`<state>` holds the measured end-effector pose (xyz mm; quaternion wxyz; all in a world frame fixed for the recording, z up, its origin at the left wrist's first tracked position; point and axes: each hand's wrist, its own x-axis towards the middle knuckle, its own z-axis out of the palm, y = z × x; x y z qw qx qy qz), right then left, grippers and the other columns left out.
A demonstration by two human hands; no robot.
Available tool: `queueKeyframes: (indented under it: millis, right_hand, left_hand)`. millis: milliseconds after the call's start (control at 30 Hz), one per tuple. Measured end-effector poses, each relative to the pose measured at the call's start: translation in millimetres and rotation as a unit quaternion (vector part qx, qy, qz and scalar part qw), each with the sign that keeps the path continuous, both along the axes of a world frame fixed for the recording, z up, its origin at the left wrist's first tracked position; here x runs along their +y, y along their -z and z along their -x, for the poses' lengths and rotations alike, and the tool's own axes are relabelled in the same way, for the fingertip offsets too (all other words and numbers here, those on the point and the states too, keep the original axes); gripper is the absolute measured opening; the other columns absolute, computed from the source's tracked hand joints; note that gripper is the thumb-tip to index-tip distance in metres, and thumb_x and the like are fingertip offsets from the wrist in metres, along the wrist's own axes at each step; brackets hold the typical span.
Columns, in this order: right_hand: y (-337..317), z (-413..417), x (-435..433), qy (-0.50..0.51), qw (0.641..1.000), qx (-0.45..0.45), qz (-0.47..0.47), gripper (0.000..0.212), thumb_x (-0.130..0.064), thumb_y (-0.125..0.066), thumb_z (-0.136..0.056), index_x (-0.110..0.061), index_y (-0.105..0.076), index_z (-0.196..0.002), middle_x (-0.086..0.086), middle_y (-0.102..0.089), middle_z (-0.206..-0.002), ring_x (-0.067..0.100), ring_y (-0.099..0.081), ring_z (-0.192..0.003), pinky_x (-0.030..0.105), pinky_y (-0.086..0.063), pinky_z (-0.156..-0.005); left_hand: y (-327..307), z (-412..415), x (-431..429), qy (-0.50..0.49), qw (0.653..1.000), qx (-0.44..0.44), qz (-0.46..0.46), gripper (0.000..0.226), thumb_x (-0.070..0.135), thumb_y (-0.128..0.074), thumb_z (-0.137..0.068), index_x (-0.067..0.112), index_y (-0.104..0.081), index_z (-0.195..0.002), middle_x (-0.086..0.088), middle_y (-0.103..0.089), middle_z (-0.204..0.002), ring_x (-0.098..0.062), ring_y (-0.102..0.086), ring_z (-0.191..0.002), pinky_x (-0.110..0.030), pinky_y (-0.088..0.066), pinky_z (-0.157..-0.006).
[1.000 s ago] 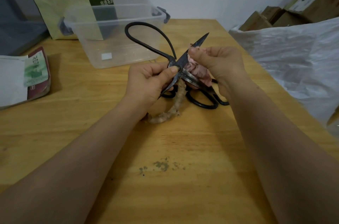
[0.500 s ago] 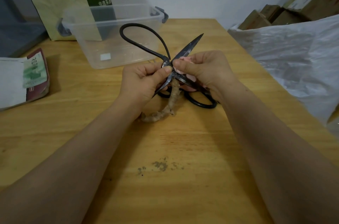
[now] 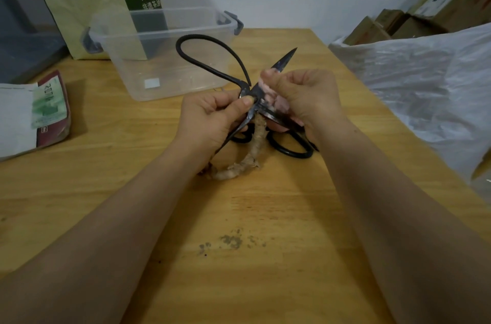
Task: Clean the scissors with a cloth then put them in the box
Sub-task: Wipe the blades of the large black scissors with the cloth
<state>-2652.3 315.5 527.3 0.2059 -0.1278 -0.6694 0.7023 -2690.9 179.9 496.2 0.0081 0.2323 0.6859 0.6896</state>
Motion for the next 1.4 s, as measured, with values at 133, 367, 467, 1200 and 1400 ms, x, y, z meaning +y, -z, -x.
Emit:
queueKeyframes:
  millis: [133,367,467,1200,1400]
  right_hand:
    - [2.3,-1.0,1.3,0.008,0.999,-0.013,-0.036,0.026,-0.023,-0.072,-0.082,-0.006,-0.061,-0.065,-0.006,-0.057,-0.038,0.0,-0.05,-0.031,0.011,-0.035,-0.033]
    - [3.3,2.6,-1.2,0.0,1.0,-0.007,0.0,0.027,-0.019,-0.074,-0.081,0.002,-0.061,-0.069,-0.002,-0.06,-0.043,0.006,-0.055,-0.035,0.013,-0.039,-0.036]
    - [2.5,1.7,3.6,0.028,0.999,0.004,0.016,0.026,-0.018,-0.072,-0.082,-0.003,-0.057,-0.067,-0.006,-0.055,-0.037,0.001,-0.049,-0.03,0.01,-0.034,-0.032]
    - [8.7,11.4,14.9,0.089,0.995,-0.018,-0.035,0.031,-0.033,-0.076,-0.076,-0.009,-0.06,-0.066,-0.002,-0.062,-0.046,0.006,-0.055,-0.037,0.013,-0.038,-0.035]
    - [11.6,6.0,8.2,0.003,0.999,-0.006,-0.033,0.026,-0.02,-0.072,-0.082,-0.008,-0.059,-0.062,-0.006,-0.058,-0.039,0.001,-0.052,-0.033,0.01,-0.036,-0.034]
  left_hand:
    - [4.6,2.5,0.8,-0.006,1.0,0.021,0.016,0.014,0.006,-0.063,-0.087,-0.006,-0.07,-0.085,-0.032,-0.066,-0.081,-0.024,-0.06,-0.068,-0.039,-0.054,-0.066]
    - [3.4,5.0,-0.1,0.003,1.0,-0.003,0.009,0.012,0.004,-0.062,-0.087,-0.002,-0.07,-0.081,-0.018,-0.065,-0.072,-0.021,-0.059,-0.063,-0.03,-0.053,-0.061]
    - [4.6,5.3,2.1,0.003,1.0,-0.001,0.019,0.014,0.005,-0.063,-0.087,0.004,-0.07,-0.075,-0.016,-0.064,-0.068,-0.024,-0.058,-0.064,-0.036,-0.055,-0.064]
    - [0.7,1.8,-3.0,0.047,0.998,-0.051,0.004,0.009,0.001,-0.061,-0.086,-0.003,-0.069,-0.086,-0.015,-0.064,-0.073,-0.016,-0.06,-0.06,-0.021,-0.056,-0.059]
    - [1.3,4.5,-6.2,0.037,0.998,-0.044,0.012,0.01,0.001,-0.06,-0.087,-0.003,-0.069,-0.084,-0.017,-0.064,-0.074,-0.018,-0.06,-0.061,-0.021,-0.055,-0.058]
